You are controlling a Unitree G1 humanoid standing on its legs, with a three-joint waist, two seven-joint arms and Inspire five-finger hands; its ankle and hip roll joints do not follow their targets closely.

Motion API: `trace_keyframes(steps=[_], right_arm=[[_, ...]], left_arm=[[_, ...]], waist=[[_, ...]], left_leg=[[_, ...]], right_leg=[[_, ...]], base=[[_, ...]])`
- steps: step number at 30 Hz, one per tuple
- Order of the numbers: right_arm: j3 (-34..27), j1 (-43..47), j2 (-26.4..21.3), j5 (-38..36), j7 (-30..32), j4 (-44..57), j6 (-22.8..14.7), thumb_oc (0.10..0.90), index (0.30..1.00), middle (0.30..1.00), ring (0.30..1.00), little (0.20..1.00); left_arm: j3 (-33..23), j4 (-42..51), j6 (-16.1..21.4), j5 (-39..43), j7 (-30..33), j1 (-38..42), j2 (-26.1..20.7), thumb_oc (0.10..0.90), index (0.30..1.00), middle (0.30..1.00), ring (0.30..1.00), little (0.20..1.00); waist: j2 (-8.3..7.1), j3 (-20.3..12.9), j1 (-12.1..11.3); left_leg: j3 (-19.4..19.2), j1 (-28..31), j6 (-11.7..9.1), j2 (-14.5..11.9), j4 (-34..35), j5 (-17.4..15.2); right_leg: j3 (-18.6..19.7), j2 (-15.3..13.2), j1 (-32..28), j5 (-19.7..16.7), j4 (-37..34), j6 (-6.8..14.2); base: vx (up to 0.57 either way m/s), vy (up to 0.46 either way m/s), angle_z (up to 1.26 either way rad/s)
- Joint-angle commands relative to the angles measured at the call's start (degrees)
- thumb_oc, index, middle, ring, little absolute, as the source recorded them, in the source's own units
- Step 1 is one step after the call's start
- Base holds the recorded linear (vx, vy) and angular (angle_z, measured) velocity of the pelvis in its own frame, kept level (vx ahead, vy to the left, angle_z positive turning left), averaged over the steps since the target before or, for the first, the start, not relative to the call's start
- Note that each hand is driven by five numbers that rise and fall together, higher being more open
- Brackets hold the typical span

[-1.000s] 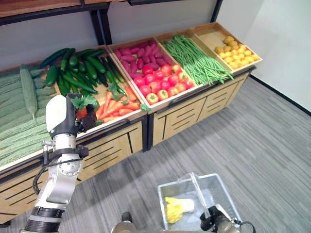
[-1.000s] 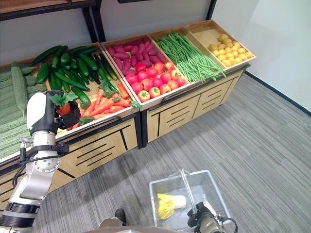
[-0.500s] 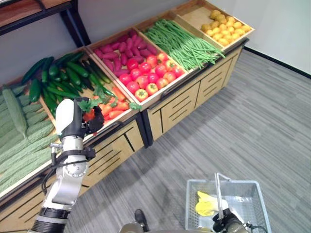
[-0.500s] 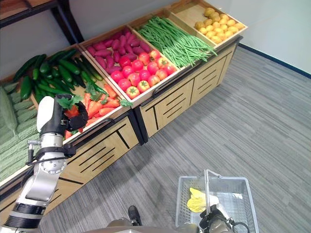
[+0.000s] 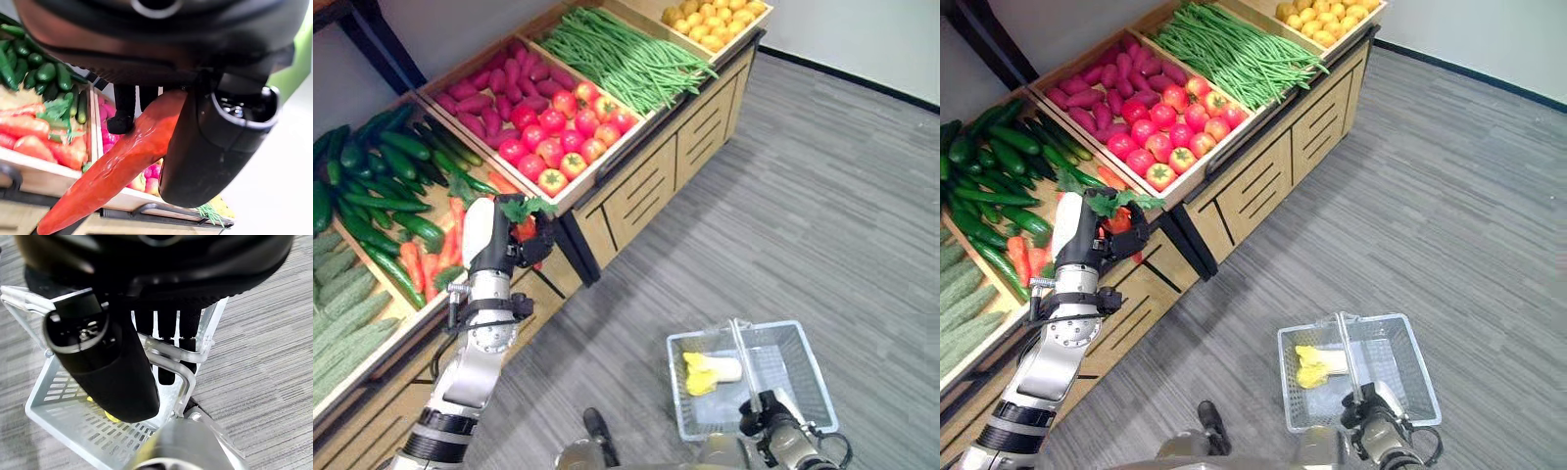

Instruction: Get the vegetables into the basket

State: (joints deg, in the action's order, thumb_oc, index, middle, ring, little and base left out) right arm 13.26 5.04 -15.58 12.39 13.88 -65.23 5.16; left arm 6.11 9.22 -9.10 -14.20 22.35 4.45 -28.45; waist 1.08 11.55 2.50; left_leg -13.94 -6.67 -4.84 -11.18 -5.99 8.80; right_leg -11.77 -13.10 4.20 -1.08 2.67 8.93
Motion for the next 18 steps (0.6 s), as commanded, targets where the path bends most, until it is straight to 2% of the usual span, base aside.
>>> trace_keyframes(steps=[1, 2, 4, 7, 15, 18], right_arm=[[3.5, 0.8, -2.0, -1.1, 1.1, 0.1, -0.3, 0.4, 0.3, 0.3, 0.3, 0.3], [4.1, 1.3, -2.0, -0.4, 0.9, 0.1, -0.2, 0.4, 0.3, 0.3, 0.3, 0.3], [3.9, 2.4, -1.4, -0.4, 0.7, 0.3, 0.2, 0.4, 0.3, 0.3, 0.3, 0.3], [3.5, 2.5, -0.8, -0.5, 0.7, 0.0, 0.5, 0.4, 0.3, 0.3, 0.3, 0.3], [3.2, 2.1, 0.6, -0.2, 0.2, 0.7, 1.0, 0.4, 0.3, 0.3, 0.3, 0.3], [3.0, 2.3, 0.6, -0.1, 0.0, 1.1, 1.1, 0.4, 0.3, 0.3, 0.3, 0.3]], left_arm=[[-5.3, 4.6, 4.5, -1.3, 4.9, 6.2, -3.2, 0.4, 0.3, 0.3, 0.3, 0.3], [-5.8, 4.4, 4.1, -1.8, 5.6, 5.8, -4.0, 0.4, 0.3, 0.3, 0.3, 0.3], [-6.4, 5.5, 3.7, -2.4, 4.8, 4.9, -4.8, 0.4, 0.3, 0.3, 0.3, 0.3], [-6.8, 5.9, 3.7, -2.4, 4.5, 4.6, -5.5, 0.4, 0.3, 0.3, 0.3, 0.3], [-6.3, 5.6, 3.2, -2.3, 4.1, 5.3, -6.5, 0.4, 0.3, 0.3, 0.3, 0.3], [-6.3, 5.5, 3.1, -2.5, 3.8, 5.5, -6.7, 0.4, 0.3, 0.3, 0.3, 0.3]], waist=[[-0.69, 1.2, -2.4], [-1.09, 1.3, -2.5], [-1.69, 0.4, -2.0], [-2.01, 0.0, -1.8], [-3.3, 0.0, -0.8], [-4.04, 0.4, -0.1]], left_leg=[[19.0, -5.9, -0.3, 8.2, 0.1, -5.9], [20.7, -6.0, 0.4, 9.4, -1.2, -7.5], [17.5, -5.6, 2.1, 10.1, -2.2, -9.9], [14.4, -4.8, 3.7, 11.3, -2.4, -11.1], [10.2, -2.4, 6.3, 14.3, -2.6, -13.6], [8.0, -2.3, 7.1, 15.1, -5.1, -15.9]], right_leg=[[5.8, 3.4, 3.4, -0.2, 1.0, -1.4], [7.5, 3.8, 4.1, -0.3, 1.7, -1.3], [10.6, 3.2, 5.1, -1.5, 1.5, -0.1], [12.0, 1.6, 5.7, -2.2, 1.5, 0.7], [15.2, -1.4, 7.8, -4.8, 2.6, 3.0], [16.5, -2.2, 8.8, -7.5, 1.6, 3.9]], base=[[0.08, -0.01, -0.74], [0.06, 0.085, -1.37], [0.04, 0.207, -1.51], [0.02, 0.212, -0.65], [-0.01, 0.182, -0.33], [-0.03, 0.131, -0.24]])
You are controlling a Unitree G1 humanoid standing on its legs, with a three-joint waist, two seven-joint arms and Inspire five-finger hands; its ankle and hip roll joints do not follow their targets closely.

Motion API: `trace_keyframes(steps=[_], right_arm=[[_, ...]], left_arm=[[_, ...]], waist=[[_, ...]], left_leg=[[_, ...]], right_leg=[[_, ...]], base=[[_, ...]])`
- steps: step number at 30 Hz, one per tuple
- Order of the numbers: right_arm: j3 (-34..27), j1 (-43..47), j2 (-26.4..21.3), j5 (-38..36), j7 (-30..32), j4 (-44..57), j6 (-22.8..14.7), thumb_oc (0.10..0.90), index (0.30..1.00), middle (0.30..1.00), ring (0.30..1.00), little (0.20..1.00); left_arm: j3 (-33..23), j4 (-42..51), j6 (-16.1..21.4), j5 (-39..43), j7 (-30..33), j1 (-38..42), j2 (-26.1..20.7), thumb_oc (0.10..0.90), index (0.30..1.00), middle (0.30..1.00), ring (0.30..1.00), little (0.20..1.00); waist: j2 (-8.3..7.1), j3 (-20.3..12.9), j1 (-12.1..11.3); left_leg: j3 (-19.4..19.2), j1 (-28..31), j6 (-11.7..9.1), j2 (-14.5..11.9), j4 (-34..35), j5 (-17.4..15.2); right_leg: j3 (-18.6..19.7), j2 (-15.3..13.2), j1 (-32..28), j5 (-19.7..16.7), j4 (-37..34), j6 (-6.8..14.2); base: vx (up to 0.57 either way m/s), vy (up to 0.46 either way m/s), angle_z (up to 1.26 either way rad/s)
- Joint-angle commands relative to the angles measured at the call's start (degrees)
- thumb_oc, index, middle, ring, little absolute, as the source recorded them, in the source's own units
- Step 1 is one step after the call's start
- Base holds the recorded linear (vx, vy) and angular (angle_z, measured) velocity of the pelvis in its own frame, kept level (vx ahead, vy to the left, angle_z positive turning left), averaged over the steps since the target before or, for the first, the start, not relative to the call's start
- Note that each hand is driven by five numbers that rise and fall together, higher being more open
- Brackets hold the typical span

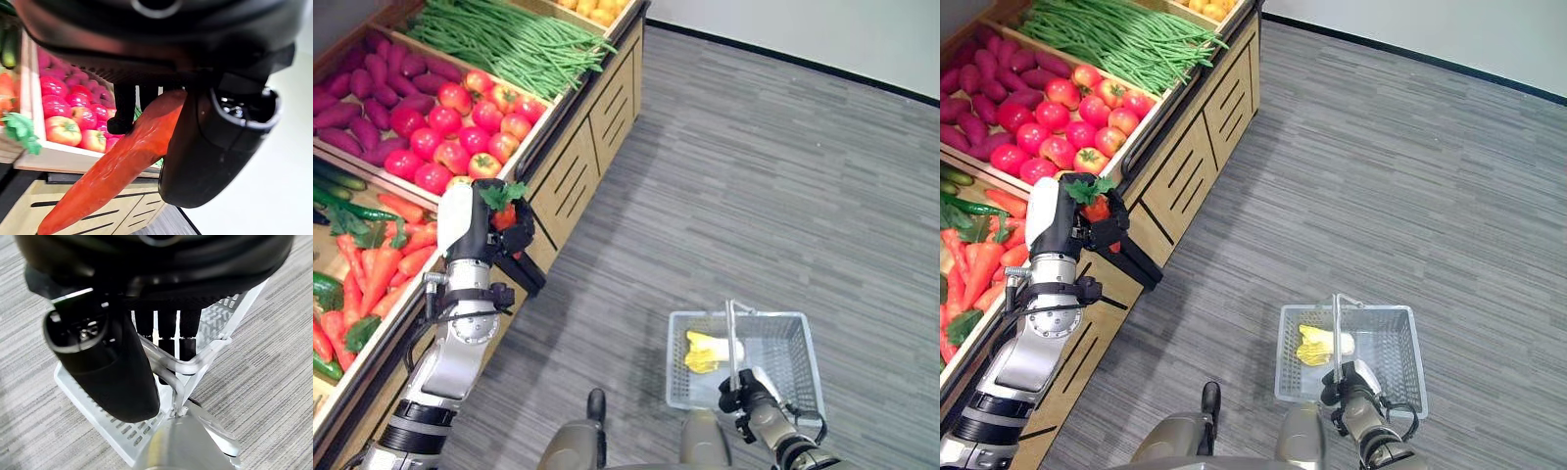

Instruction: Get the vegetables into the basket

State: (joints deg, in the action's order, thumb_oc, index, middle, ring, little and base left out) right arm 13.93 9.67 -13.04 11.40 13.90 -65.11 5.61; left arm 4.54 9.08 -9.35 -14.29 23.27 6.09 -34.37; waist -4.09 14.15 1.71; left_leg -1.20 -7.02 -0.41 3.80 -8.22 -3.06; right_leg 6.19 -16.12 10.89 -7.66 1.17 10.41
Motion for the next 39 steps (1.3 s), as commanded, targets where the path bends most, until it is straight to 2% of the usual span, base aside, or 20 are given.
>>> trace_keyframes(steps=[1, 3, 4, 5, 6, 7, 8, 10, 13, 14, 16, 19, 23, 26, 28, 29, 33, 36, 38, 39], right_arm=[[2.3, -2.1, -2.0, 1.0, 0.0, 1.1, 0.8, 0.4, 0.3, 0.3, 0.3, 0.3], [2.2, -1.8, -1.9, 1.1, 0.0, 1.5, 0.9, 0.4, 0.3, 0.3, 0.3, 0.3], [2.2, -1.8, -1.9, 1.1, 0.0, 1.5, 0.9, 0.4, 0.3, 0.3, 0.3, 0.3], [2.2, -1.7, -1.7, 1.3, -0.2, 1.5, 1.0, 0.4, 0.3, 0.3, 0.3, 0.3], [2.3, -1.8, -1.7, 1.9, -0.4, 1.2, 1.0, 0.4, 0.3, 0.3, 0.3, 0.3], [2.3, -1.8, -1.7, 1.9, -0.4, 1.2, 1.0, 0.4, 0.3, 0.3, 0.3, 0.3], [2.2, -2.0, -1.6, 2.2, -0.3, 1.2, 1.0, 0.4, 0.3, 0.3, 0.3, 0.3], [1.6, -2.7, -1.6, 2.2, -0.2, 1.1, 1.0, 0.4, 0.3, 0.3, 0.3, 0.3], [1.1, -3.0, -1.5, 2.1, 0.0, 1.1, 1.3, 0.4, 0.3, 0.3, 0.3, 0.3], [1.1, -3.1, -1.4, 2.2, 0.0, 1.1, 1.4, 0.4, 0.3, 0.3, 0.3, 0.3], [1.5, -3.0, -1.4, 3.0, -0.2, 1.2, 1.5, 0.4, 0.3, 0.3, 0.3, 0.3], [2.1, -3.1, -1.7, 3.7, -0.6, 1.9, 1.4, 0.4, 0.3, 0.3, 0.3, 0.3], [1.8, -3.4, -2.2, 3.0, 0.0, 2.8, 1.3, 0.4, 0.3, 0.3, 0.3, 0.3], [1.7, -3.7, -2.4, 2.6, 0.2, 3.0, 1.3, 0.4, 0.3, 0.3, 0.3, 0.3], [1.8, -3.8, -2.4, 2.3, 0.5, 3.2, 1.3, 0.4, 0.3, 0.3, 0.3, 0.3], [2.0, -3.8, -2.4, 1.9, 0.8, 3.1, 1.1, 0.4, 0.3, 0.3, 0.3, 0.3], [2.6, -3.6, -2.8, 1.3, 1.1, 3.0, 0.7, 0.4, 0.3, 0.3, 0.3, 0.3], [2.7, -3.4, -3.4, 1.3, 1.3, 2.8, 0.6, 0.4, 0.3, 0.3, 0.3, 0.3], [2.5, -2.7, -4.4, 1.1, 1.6, 3.1, 0.4, 0.4, 0.3, 0.3, 0.3, 0.3], [2.3, -2.4, -4.4, 1.0, 1.8, 3.0, 0.4, 0.4, 0.3, 0.3, 0.3, 0.3]], left_arm=[[-5.0, 5.6, 3.1, -2.2, 2.9, 3.5, -0.8, 0.4, 0.3, 0.3, 0.3, 0.3], [-5.5, 5.4, 3.2, -2.2, 2.9, 2.9, -1.1, 0.4, 0.3, 0.3, 0.3, 0.3], [-5.5, 5.4, 3.2, -2.2, 2.9, 2.9, -1.2, 0.4, 0.3, 0.3, 0.3, 0.3], [-5.9, 5.2, 3.1, -2.1, 3.0, 2.4, -1.4, 0.4, 0.3, 0.3, 0.3, 0.3], [-6.6, 4.9, 2.9, -2.1, 3.0, 1.7, -1.5, 0.4, 0.3, 0.3, 0.3, 0.3], [-6.6, 4.9, 2.9, -2.1, 3.0, 1.7, -1.5, 0.4, 0.3, 0.3, 0.3, 0.3], [-7.0, 5.0, 2.9, -2.1, 2.8, 1.0, -1.2, 0.4, 0.3, 0.3, 0.3, 0.3], [-7.2, 5.4, 2.8, -1.9, 2.0, 0.7, -1.0, 0.4, 0.3, 0.3, 0.3, 0.3], [-7.1, 5.1, 2.7, -1.3, 1.4, 0.2, -0.6, 0.4, 0.3, 0.3, 0.3, 0.3], [-7.3, 5.1, 2.7, -1.1, 1.3, -0.2, -0.4, 0.4, 0.3, 0.3, 0.3, 0.3], [-7.9, 4.8, 2.4, -1.5, 1.2, -0.9, -0.6, 0.4, 0.3, 0.3, 0.3, 0.3], [-8.5, 4.3, 2.4, -1.9, 0.7, -2.1, -0.4, 0.4, 0.3, 0.3, 0.3, 0.3], [-7.1, 3.2, 2.3, -1.3, 0.1, -1.6, 0.4, 0.4, 0.3, 0.3, 0.3, 0.3], [-6.1, 2.4, 2.2, -1.1, -0.1, -1.3, 0.7, 0.4, 0.3, 0.3, 0.3, 0.3], [-5.7, 1.9, 2.1, -0.8, -0.2, -1.4, 0.9, 0.4, 0.3, 0.3, 0.3, 0.3], [-5.5, 1.2, 2.0, -0.3, -0.2, -1.7, 1.2, 0.4, 0.3, 0.3, 0.3, 0.3], [-5.3, 0.4, 2.0, 0.4, -0.8, -2.8, 2.3, 0.4, 0.3, 0.3, 0.3, 0.3], [-4.7, 0.1, 2.1, 0.9, -1.1, -3.1, 3.0, 0.4, 0.3, 0.3, 0.3, 0.3], [-3.5, -0.8, 2.6, 1.4, -1.5, -3.1, 3.5, 0.4, 0.3, 0.3, 0.3, 0.3], [-3.0, -0.9, 2.6, 1.9, -1.9, -3.3, 4.0, 0.4, 0.3, 0.3, 0.3, 0.3]], waist=[[0.47, -1.8, 1.5], [0.09, -1.5, 1.0], [-0.11, -1.5, 0.9], [0.11, -1.4, 0.2], [0.64, -1.2, -1.1], [0.64, -1.2, -1.1], [1.22, -1.2, -1.2], [1.24, -1.7, -1.5], [1.07, -2.6, -2.2], [0.88, -3.1, -2.7], [0.11, -4.3, -3.3], [-0.44, -5.4, -4.0], [0.3, -5.7, -3.5], [0.93, -5.5, -3.2], [1.48, -5.2, -3.0], [2.05, -4.8, -2.9], [2.67, -3.9, -2.9], [2.8, -3.2, -3.1], [2.76, -2.3, -4.1], [3.0, -2.8, -3.4]], left_leg=[[-6.8, -1.8, 3.0, 0.0, -4.0, -5.2], [-9.8, -1.0, 3.0, -1.2, -4.5, -6.5], [-10.1, -1.2, 2.9, -1.1, -4.5, -6.2], [-11.4, -0.6, 2.8, -2.2, -4.4, -6.6], [-13.8, -0.2, 2.2, -4.2, -3.3, -5.3], [-13.8, -0.2, 2.2, -4.2, -3.3, -5.3], [-15.0, 0.3, 1.6, -5.5, -1.8, -4.0], [-15.2, 0.3, 1.3, -5.8, -0.8, -2.8], [-15.8, 0.2, 1.1, -6.0, -0.1, -2.1], [-16.3, 0.2, 1.1, -6.0, 0.2, -1.8], [-17.5, 0.4, 0.6, -5.6, 1.9, -0.7], [-18.1, 0.4, -0.7, -6.7, 4.6, 2.1], [-15.7, -0.2, -2.3, -8.8, 7.2, 5.6], [-14.4, 0.0, -3.2, -10.1, 8.2, 6.7], [-13.6, -0.2, -3.7, -11.3, 8.6, 8.1], [-12.7, -0.3, -4.3, -12.7, 8.9, 9.0], [-11.1, -1.0, -5.0, -14.3, 5.9, 8.3], [-8.5, -2.2, -5.0, -13.7, 2.0, 7.1], [-0.8, -3.6, -4.7, -8.8, 1.1, 5.1], [-1.1, -3.4, -3.9, -8.6, 2.3, 4.8]], right_leg=[[-0.8, 0.7, 3.3, -3.3, 2.1, 3.3], [-2.0, 0.5, 4.7, -5.8, 1.4, 3.9], [-1.8, 0.4, 4.9, -6.2, 1.2, 3.9], [-5.1, -0.3, 5.4, -5.7, 1.4, 3.7], [-13.9, -3.2, 5.2, -4.7, 2.4, 2.9], [-13.9, -3.2, 5.2, -4.7, 2.4, 2.9], [-15.9, -4.0, 4.3, -4.2, 3.9, 2.8], [-15.1, -4.2, 2.9, -3.9, 5.1, 2.7], [-16.2, -4.9, 0.4, -3.4, 5.5, 2.7], [-17.2, -4.9, -1.1, -2.8, 5.2, 2.8], [-18.8, -4.8, -3.2, -3.9, 1.8, 3.6], [-19.2, -3.4, -2.6, -3.2, 0.2, 3.5], [-19.3, -1.2, -2.4, 0.1, 0.7, 2.1], [-20.1, -0.3, -2.5, 2.1, 1.9, 1.4], [-20.2, 0.9, -2.2, 3.2, 2.8, 0.5], [-20.4, 2.3, -2.1, 4.5, 3.5, -0.5], [-20.5, 4.8, -2.8, 5.9, 3.7, -2.0], [-20.6, 5.4, -3.6, 5.8, 3.1, -2.7], [-19.6, 5.4, -3.8, 5.2, 2.5, -2.9], [-19.5, 5.4, -3.6, 5.1, 2.6, -2.7]], base=[[-0.05, 0.128, -0.44], [-0.03, 0.074, -0.88], [-0.01, 0.02, -1.42], [-0.1, -0.008, -1.6], [-0.08, -0.002, -1.41], [-0.14, -0.004, -1.38], [-0.07, -0.01, -1.09], [-0.08, -0.038, -0.41], [-0.07, -0.059, -0.09], [-0.08, -0.063, -0.19], [-0.09, -0.089, -0.34], [-0.05, -0.15, -0.4], [-0.03, -0.186, -0.05], [-0.01, -0.142, 0.22], [-0.04, -0.205, 0.29], [-0.03, -0.302, 0.28], [-0.02, -0.213, 0.07], [-0.01, -0.108, -0.04], [-0.02, -0.027, -0.03], [-0.01, 0.047, -0.07]])
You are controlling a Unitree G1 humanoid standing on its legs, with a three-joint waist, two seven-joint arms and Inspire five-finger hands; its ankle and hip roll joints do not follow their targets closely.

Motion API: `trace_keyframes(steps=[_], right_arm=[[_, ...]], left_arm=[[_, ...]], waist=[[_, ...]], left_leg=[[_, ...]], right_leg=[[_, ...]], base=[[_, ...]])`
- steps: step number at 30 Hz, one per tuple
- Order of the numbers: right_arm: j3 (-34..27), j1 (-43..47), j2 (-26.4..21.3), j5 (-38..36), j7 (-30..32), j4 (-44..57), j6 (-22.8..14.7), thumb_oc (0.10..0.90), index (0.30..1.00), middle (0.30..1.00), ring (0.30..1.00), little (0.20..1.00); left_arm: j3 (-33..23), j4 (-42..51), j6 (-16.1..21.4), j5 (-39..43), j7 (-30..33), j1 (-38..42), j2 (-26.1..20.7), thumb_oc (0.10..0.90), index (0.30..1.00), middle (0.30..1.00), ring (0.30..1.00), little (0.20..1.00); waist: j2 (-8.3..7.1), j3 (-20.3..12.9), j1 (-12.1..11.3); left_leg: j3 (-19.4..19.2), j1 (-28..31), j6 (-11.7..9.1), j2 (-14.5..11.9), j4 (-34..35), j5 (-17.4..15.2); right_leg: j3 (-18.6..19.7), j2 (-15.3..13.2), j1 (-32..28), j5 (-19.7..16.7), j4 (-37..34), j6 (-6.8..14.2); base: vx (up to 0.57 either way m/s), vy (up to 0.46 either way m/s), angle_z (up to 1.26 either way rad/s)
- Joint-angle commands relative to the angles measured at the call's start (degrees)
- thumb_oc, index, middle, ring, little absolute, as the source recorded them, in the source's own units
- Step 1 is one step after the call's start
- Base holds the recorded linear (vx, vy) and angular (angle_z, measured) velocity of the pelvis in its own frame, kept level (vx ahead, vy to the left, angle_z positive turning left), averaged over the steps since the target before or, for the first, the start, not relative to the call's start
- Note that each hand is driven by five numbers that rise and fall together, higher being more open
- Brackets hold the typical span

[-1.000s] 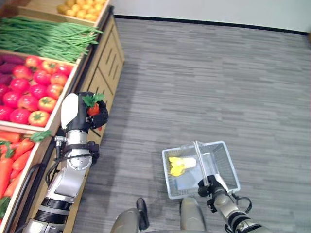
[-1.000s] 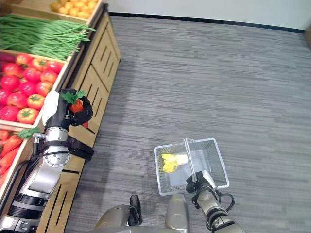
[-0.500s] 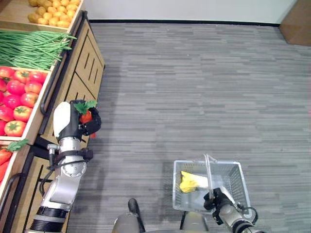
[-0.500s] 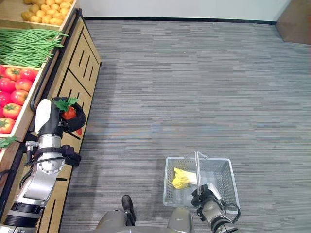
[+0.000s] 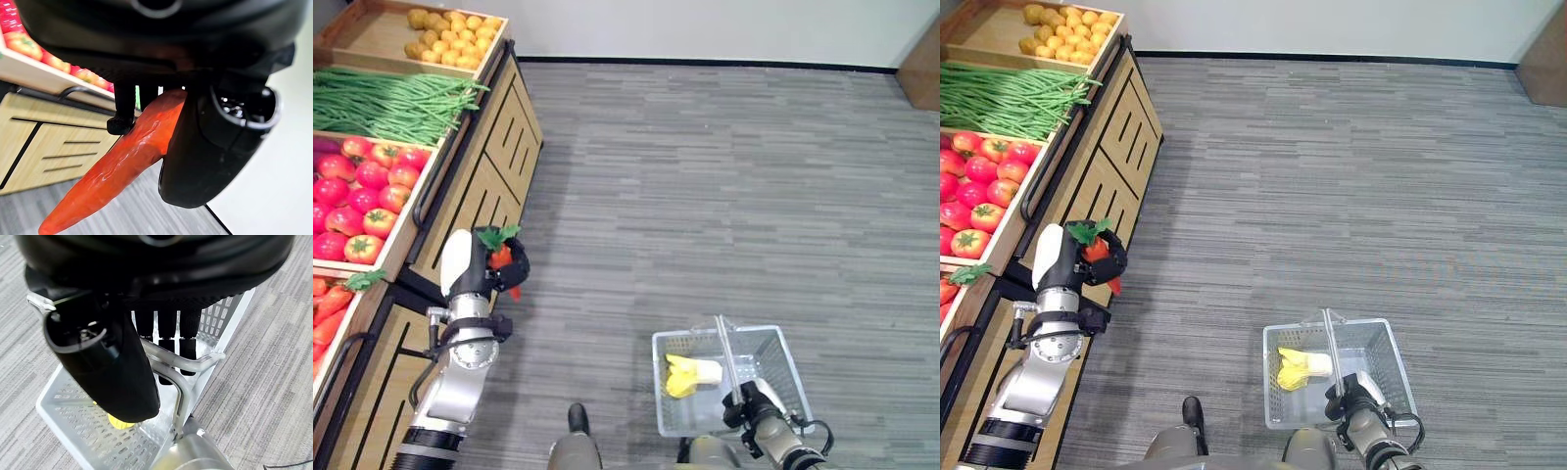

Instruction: Get the vegetables into the basket

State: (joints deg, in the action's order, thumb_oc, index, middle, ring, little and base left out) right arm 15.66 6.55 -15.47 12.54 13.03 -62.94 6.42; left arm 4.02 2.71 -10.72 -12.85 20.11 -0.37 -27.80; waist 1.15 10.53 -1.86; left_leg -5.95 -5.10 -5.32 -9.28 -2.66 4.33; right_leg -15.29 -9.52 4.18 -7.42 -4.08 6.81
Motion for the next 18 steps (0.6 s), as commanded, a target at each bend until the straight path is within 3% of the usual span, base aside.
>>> trace_keyframes(steps=[1, 6, 18], right_arm=[[0.3, 0.7, -1.9, -0.2, 2.6, 0.9, -0.3, 0.4, 0.3, 0.3, 0.3, 0.3], [-1.0, 0.6, -1.3, -1.7, 3.5, 3.1, -0.3, 0.4, 0.3, 0.3, 0.3, 0.3], [-0.2, 1.8, 0.5, -3.7, 4.0, 11.9, -0.5, 0.4, 0.3, 0.3, 0.3, 0.3]], left_arm=[[-2.1, 5.6, 4.0, 0.6, 0.9, 2.8, -2.4, 0.4, 0.3, 0.3, 0.3, 0.3], [1.3, 4.4, 4.1, -0.3, -1.2, 1.8, -3.0, 0.4, 0.3, 0.3, 0.3, 0.3], [6.5, -4.9, 2.2, -5.8, -4.0, 1.7, -2.8, 0.4, 0.3, 0.3, 0.3, 0.3]], waist=[[-2.02, 0.3, 0.5], [-1.98, -0.9, 1.2], [-3.63, -1.8, 1.3]], left_leg=[[2.7, -5.0, 1.5, 4.4, -2.7, -2.7], [0.5, -4.1, 2.9, 5.7, -0.3, -2.5], [-2.0, -1.3, 3.6, 6.8, 4.5, -1.7]], right_leg=[[2.3, -1.3, 3.3, 4.7, 7.9, 1.1], [3.5, -2.6, 4.5, 3.8, 8.0, 2.0], [4.7, -4.4, 4.9, 1.3, 6.2, 3.9]], base=[[0.03, 0.09, -0.06], [0.01, 0.107, -0.04], [0.02, 0.062, -0.11]])
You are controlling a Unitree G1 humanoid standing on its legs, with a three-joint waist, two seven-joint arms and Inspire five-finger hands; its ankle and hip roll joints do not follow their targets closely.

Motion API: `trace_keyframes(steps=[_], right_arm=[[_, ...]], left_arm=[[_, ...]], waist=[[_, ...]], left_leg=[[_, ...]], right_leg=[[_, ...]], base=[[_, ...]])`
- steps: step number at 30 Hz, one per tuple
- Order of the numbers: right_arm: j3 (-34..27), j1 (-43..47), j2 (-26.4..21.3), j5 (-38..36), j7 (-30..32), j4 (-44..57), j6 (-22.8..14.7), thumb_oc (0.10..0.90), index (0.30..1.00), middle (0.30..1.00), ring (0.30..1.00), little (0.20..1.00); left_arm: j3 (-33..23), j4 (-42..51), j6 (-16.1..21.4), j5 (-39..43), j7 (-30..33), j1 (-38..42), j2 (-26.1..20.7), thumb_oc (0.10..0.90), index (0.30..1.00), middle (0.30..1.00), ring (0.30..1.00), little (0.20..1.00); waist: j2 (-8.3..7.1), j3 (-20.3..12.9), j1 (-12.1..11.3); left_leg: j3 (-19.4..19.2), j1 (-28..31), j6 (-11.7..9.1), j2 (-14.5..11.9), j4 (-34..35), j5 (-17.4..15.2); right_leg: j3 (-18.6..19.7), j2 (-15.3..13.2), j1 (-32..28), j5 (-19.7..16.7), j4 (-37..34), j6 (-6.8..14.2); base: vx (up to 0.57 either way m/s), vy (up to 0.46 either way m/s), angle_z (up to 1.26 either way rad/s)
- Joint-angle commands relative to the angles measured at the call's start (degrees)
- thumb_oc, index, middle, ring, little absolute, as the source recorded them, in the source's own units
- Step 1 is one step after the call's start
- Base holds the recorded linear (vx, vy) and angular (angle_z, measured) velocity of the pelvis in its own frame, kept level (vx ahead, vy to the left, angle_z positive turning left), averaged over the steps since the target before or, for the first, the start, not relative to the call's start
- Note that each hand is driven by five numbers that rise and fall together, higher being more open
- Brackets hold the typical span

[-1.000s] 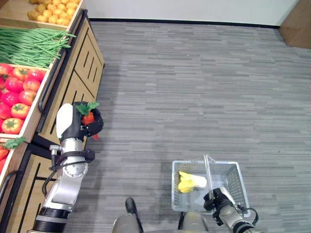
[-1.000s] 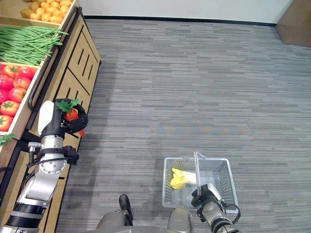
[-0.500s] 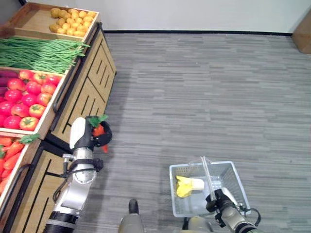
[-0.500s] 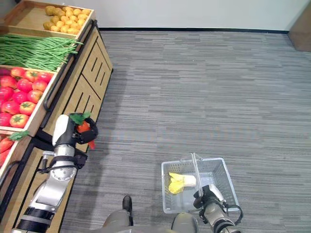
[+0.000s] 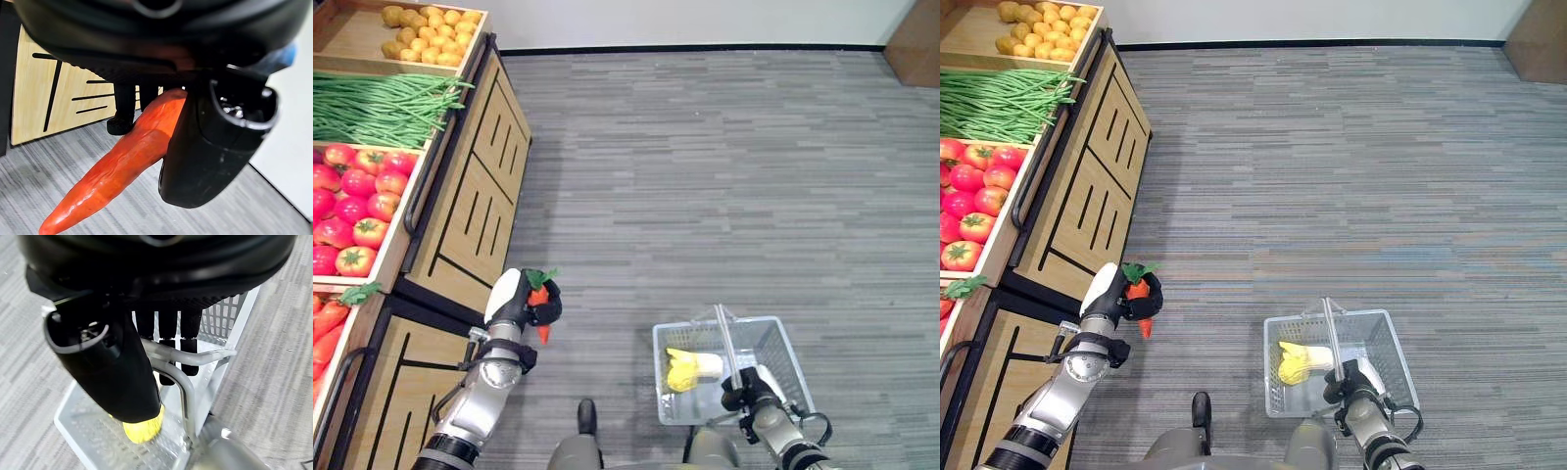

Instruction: Get the vegetables into the basket

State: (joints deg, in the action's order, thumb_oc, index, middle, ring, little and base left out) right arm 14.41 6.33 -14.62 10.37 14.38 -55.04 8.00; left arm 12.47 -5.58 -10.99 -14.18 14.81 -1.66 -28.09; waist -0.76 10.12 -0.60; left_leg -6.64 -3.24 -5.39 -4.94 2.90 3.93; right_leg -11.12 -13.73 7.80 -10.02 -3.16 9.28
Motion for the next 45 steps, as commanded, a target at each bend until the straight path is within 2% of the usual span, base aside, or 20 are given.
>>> trace_keyframes(steps=[1, 6, 7, 9, 12, 21, 25, 31, 37, 45], right_arm=[[1.5, 2.5, -0.4, -1.5, 2.7, 5.2, -2.0, 0.4, 0.3, 0.3, 0.3, 0.3], [2.5, 5.7, -1.7, 0.2, 3.8, 11.7, -1.2, 0.4, 0.3, 0.3, 0.3, 0.3], [3.1, 6.5, -1.7, 0.3, 3.7, 14.6, -1.6, 0.4, 0.3, 0.3, 0.3, 0.3], [4.3, 7.3, -1.9, 0.4, 3.7, 20.4, -2.7, 0.4, 0.3, 0.3, 0.3, 0.3], [5.8, 8.2, -2.1, 0.3, 3.1, 26.6, -3.8, 0.4, 0.3, 0.3, 0.3, 0.3], [11.6, 11.8, -1.0, 1.8, 1.0, 35.3, -5.0, 0.4, 0.3, 0.3, 0.3, 0.3], [15.0, 13.2, 0.7, -0.8, -0.6, 37.0, -5.4, 0.4, 0.3, 0.3, 0.3, 0.3], [17.3, 14.5, 0.6, -1.4, -1.7, 41.0, -6.0, 0.4, 0.3, 0.3, 0.3, 0.3], [22.1, 17.4, 2.1, -3.2, -3.3, 45.0, -7.0, 0.4, 0.3, 0.3, 0.3, 0.3], [24.4, 20.6, 1.4, -5.0, -2.6, 53.5, -9.7, 0.4, 0.3, 0.3, 0.3, 0.3]], left_arm=[[-1.2, 1.9, 2.0, -6.0, 1.0, 3.4, -2.4, 0.4, 0.3, 0.3, 0.3, 0.3], [1.8, -3.9, -0.4, -13.1, 0.4, 5.6, -1.7, 0.4, 0.3, 0.3, 0.3, 0.3], [3.4, -4.0, -1.1, -19.1, -0.2, 7.1, -3.0, 0.4, 0.3, 0.3, 0.3, 0.3], [5.6, -4.0, -1.6, -25.9, -0.5, 9.1, -5.1, 0.4, 0.3, 0.3, 0.3, 0.3], [7.9, -4.6, -1.4, -29.0, -1.5, 10.8, -5.9, 0.4, 0.3, 0.3, 0.3, 0.3], [13.4, -7.0, -0.8, -31.3, -2.3, 15.8, -4.2, 0.4, 0.3, 0.3, 0.3, 0.3], [17.4, -9.4, -0.9, -32.4, -3.5, 19.1, -2.0, 0.4, 0.3, 0.3, 0.3, 0.3], [20.2, -11.4, -0.7, -32.5, -3.8, 23.0, 0.0, 0.4, 0.3, 0.3, 0.3, 0.3], [25.1, -20.5, -0.9, -33.1, -4.8, 26.7, 4.0, 0.4, 0.3, 0.3, 0.3, 0.3], [28.1, -27.4, -0.9, -33.7, -4.3, 27.8, 7.2, 0.4, 0.3, 0.3, 0.3, 0.3]], waist=[[-1.79, -1.6, -0.1], [-1.48, -2.1, -0.7], [-1.33, -2.2, -0.8], [-1.08, -2.1, -0.7], [-0.91, -2.0, -0.5], [-0.4, -1.6, -0.1], [-0.01, -1.3, 0.4], [0.4, -1.1, 1.1], [0.76, -0.7, 2.2], [0.67, -0.4, 2.9]], left_leg=[[-1.3, -3.0, 3.7, 2.5, -1.0, -1.4], [-0.8, -2.5, 3.5, 2.4, -0.7, -1.5], [-0.7, -2.5, 3.4, 2.3, -0.5, -1.4], [-0.7, -2.6, 3.2, 2.1, -0.2, -1.3], [-0.9, -2.9, 3.0, 1.6, -0.1, -1.1], [-1.5, -4.3, 2.5, 1.0, -0.1, -0.5], [-1.8, -5.0, 2.4, 1.0, -0.5, -0.6], [-2.0, -5.6, 2.3, 0.9, -0.3, -0.3], [-3.3, -6.2, 2.2, 0.8, 0.1, 0.0], [-4.2, -6.1, 2.1, 0.6, 0.4, 0.2]], right_leg=[[0.4, -0.3, 1.2, 3.9, 5.2, 1.5], [0.0, -0.4, 0.4, 3.8, 4.4, 1.5], [-0.2, -0.3, 0.4, 3.8, 4.1, 1.5], [0.0, 0.0, 0.7, 3.8, 3.8, 1.4], [0.1, 0.4, 1.1, 3.6, 3.3, 1.3], [1.1, 1.4, 2.5, 3.1, 2.4, 0.9], [1.6, 1.7, 3.1, 3.1, 2.1, 0.7], [1.9, 1.8, 3.8, 2.8, 1.9, 0.7], [3.0, 2.1, 5.3, 1.9, 1.4, 0.8], [4.0, 2.3, 5.9, 1.4, 1.2, 0.8]], base=[[0.04, 0.027, -0.03], [0.03, 0.0, 0.02], [0.0, 0.0, 0.0], [0.0, 0.0, 0.0], [0.0, -0.009, -0.02], [0.0, -0.02, -0.05], [0.0, -0.006, -0.09], [-0.01, 0.002, -0.03], [-0.02, 0.005, -0.12], [-0.01, -0.002, -0.05]])
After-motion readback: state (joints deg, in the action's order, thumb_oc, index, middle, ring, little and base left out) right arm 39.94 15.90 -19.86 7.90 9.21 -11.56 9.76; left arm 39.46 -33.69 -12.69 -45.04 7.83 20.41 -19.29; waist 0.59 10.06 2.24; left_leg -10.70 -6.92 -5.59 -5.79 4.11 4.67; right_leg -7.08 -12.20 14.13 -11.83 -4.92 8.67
